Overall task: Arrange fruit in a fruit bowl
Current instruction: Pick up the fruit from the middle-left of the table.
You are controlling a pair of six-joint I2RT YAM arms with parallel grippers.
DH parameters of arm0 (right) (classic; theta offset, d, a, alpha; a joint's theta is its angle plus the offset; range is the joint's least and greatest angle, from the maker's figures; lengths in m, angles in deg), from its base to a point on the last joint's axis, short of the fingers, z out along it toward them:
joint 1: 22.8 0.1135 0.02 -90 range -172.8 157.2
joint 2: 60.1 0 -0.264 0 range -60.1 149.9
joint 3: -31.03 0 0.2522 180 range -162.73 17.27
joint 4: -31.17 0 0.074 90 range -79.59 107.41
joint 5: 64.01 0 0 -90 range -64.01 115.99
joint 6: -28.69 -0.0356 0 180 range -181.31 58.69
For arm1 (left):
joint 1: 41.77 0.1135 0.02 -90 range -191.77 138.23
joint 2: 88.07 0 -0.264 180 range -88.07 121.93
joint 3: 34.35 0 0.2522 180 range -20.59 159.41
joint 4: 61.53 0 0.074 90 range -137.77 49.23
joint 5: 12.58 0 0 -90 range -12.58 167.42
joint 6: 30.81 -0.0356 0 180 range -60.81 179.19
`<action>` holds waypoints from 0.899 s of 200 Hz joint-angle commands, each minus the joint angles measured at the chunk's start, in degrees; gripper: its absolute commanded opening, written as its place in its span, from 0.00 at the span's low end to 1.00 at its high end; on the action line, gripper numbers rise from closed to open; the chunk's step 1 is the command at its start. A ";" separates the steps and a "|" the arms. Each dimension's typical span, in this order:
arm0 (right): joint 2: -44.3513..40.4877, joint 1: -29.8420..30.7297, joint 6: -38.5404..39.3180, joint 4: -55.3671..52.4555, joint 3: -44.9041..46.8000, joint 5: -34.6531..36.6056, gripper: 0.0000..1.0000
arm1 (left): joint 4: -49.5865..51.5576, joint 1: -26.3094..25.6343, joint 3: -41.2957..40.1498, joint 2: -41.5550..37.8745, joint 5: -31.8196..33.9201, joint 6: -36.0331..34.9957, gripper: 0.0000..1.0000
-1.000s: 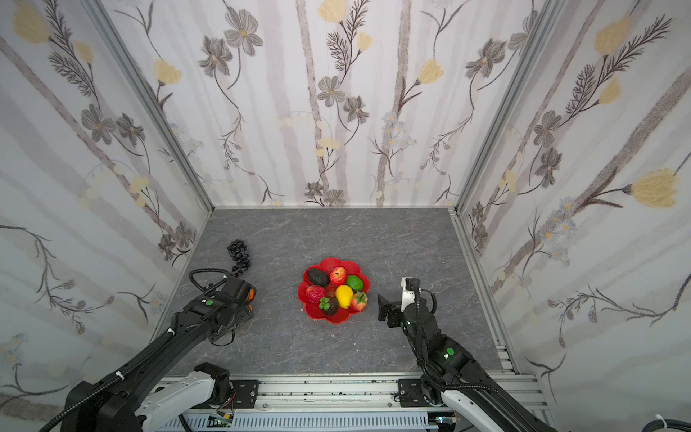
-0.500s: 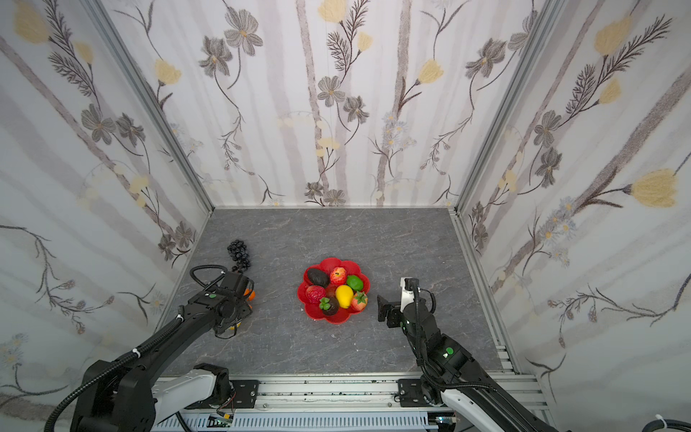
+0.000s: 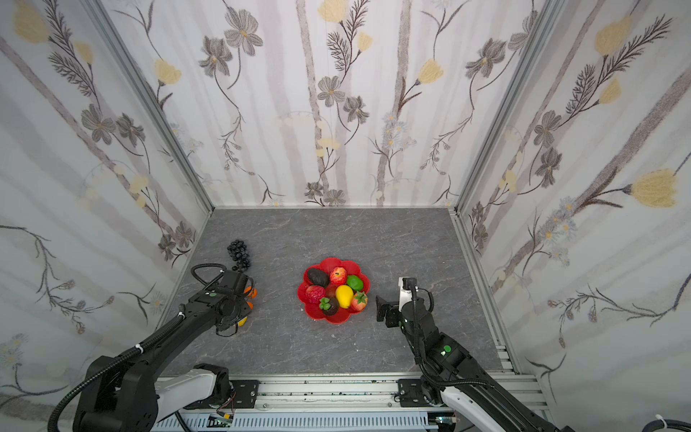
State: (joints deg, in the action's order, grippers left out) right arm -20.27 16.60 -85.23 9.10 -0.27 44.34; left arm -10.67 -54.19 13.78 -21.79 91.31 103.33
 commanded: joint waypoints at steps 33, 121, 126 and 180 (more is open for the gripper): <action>0.86 -0.02 0.29 3.05 -0.30 -0.46 0.98 | 1.55 -0.48 1.28 1.56 -2.88 -0.38 0.68; 1.39 -0.02 0.29 3.32 -0.48 -0.76 0.98 | -0.28 -1.85 1.49 5.35 -3.36 -1.42 0.64; 1.39 -0.02 0.29 3.35 -0.43 -0.77 0.98 | -0.25 -1.98 1.57 5.31 -3.15 -1.50 0.62; 1.47 -0.11 0.28 3.32 -0.43 -0.65 0.98 | 1.66 -5.03 2.78 3.08 -0.32 -1.43 0.52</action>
State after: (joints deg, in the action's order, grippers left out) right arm -18.85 16.51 -85.23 9.99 -0.30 43.92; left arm -10.14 -58.04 15.73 -17.66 88.23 101.58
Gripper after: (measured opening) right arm 0.978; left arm 0.542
